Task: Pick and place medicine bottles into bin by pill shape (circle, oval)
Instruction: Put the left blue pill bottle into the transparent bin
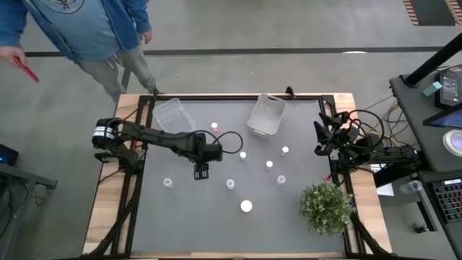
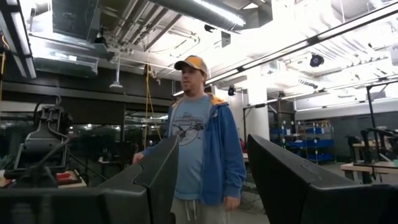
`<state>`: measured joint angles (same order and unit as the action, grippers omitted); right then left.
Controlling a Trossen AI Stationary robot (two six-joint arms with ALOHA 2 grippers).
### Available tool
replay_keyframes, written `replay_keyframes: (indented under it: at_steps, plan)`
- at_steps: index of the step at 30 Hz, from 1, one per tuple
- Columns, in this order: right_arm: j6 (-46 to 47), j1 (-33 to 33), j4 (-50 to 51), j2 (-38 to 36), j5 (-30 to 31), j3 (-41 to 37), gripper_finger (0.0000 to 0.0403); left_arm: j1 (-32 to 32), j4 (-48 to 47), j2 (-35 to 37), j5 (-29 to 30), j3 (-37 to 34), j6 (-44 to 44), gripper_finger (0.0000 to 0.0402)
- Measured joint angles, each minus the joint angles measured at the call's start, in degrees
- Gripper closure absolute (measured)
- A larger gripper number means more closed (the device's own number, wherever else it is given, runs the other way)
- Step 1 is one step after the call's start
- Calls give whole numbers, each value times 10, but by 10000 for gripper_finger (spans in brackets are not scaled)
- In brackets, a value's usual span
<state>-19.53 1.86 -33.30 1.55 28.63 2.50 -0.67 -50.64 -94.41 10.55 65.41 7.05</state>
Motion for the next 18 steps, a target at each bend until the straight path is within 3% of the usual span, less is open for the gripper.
replay_keyframes:
  at_steps: [18]
  plan:
    - [-8,0,0,0,0,0,220,11,22,-4,2,-12,0,212]
